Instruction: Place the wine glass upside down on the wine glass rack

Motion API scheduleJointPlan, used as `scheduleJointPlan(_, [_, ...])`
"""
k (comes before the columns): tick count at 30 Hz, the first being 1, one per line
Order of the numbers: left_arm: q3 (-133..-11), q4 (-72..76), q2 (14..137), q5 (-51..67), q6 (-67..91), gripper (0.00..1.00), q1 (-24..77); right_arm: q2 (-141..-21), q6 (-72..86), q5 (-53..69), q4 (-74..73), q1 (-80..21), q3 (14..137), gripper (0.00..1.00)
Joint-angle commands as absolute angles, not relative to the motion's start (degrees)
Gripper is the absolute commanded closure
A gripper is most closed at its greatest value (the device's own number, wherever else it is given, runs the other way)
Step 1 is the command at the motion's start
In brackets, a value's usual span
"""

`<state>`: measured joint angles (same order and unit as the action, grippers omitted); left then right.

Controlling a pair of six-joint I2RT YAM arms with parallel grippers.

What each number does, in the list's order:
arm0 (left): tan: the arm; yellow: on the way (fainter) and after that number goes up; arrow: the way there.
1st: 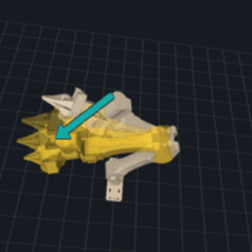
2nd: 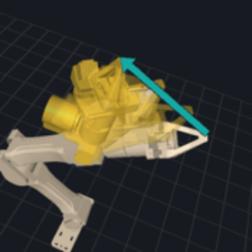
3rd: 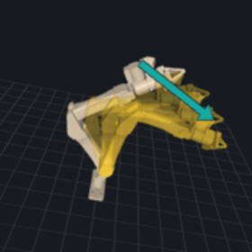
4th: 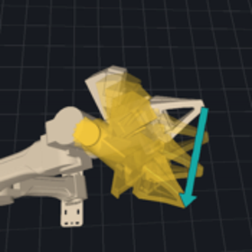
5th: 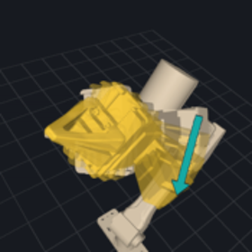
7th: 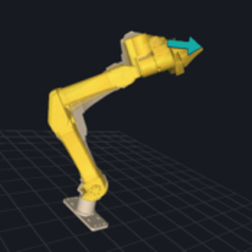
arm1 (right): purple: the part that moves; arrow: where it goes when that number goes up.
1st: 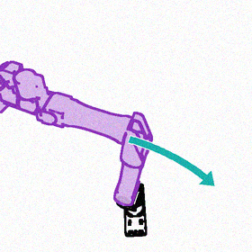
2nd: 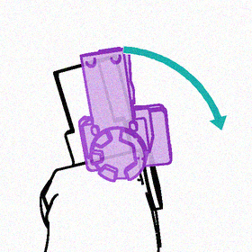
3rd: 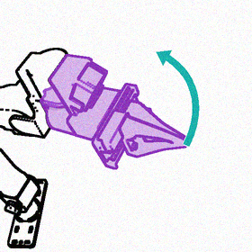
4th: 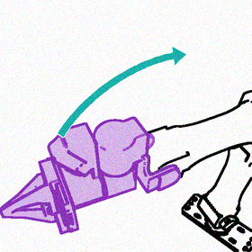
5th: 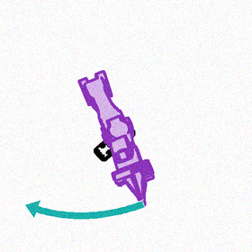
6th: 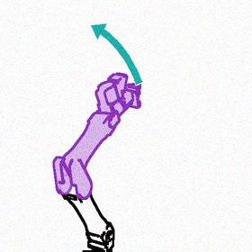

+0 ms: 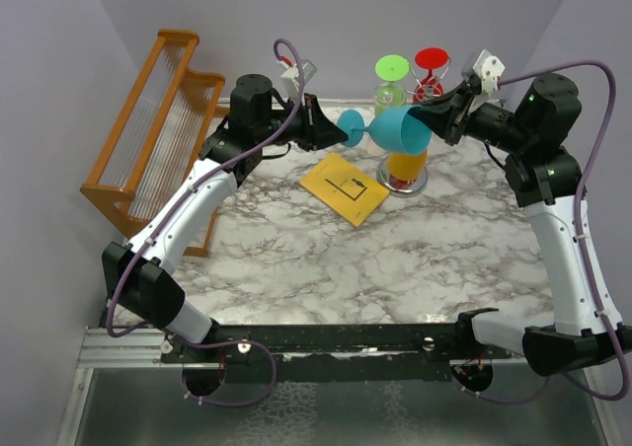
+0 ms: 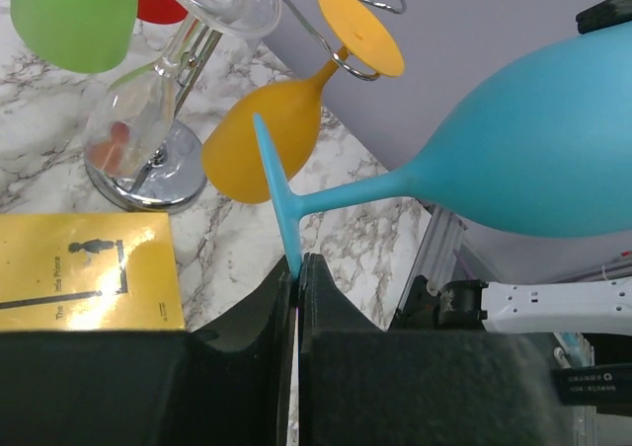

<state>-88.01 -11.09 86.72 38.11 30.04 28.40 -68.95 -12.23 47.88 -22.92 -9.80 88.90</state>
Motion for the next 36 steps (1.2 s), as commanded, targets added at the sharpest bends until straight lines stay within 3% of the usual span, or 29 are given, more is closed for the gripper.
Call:
scheduleJointPlan(1, [-87.2,-6.59,86.82,41.09,29.88,1.0,27.35,-67.23,-10.93,50.1,-20.16,-10.28,87.36,0.99])
scheduleJointPlan(4, [-86.85,-6.53,86.41,40.88,28.38,1.0,26.49,-66.77,-11.36,50.72,-20.04,-10.28,86.06,0.96])
scheduleJointPlan(7, [-86.6,-6.71,85.24,39.41,24.32,1.0,25.73,-66.33,-13.08,51.15,-20.93,-10.28,85.36,0.74])
scheduleJointPlan(9, [-86.3,-7.1,83.69,37.35,19.98,1.0,25.31,-65.9,-14.68,50.82,-22.18,-10.28,85.34,0.53])
scheduleJointPlan(12, [-87.31,-10.39,81.65,33.85,11.22,1.0,25.05,-65.19,-18.18,49.39,-25.04,-10.27,85.64,0.41])
scheduleJointPlan(17, [-90.4,-18.34,80.01,30.15,-2.64,1.0,25.07,-64.62,-25.77,49.41,-31.84,-10.28,87.26,0.36])
scheduleJointPlan(24, [-96.39,-35.64,79.0,36.81,-27.69,1.0,26.7,-66.76,-36.94,54.12,-42.66,-10.22,92.07,0.37])
scheduleJointPlan(31, [-100.67,-47.31,79.74,36.82,-41.35,1.0,33.17,-69.31,-37.47,61.38,-40.53,-12.49,91.25,0.37])
scheduleJointPlan(36, [-101.33,-49.78,80.6,36.75,-44.61,1.0,36.83,-70.62,-38.78,59.39,-38.0,-19.2,88.38,0.37])
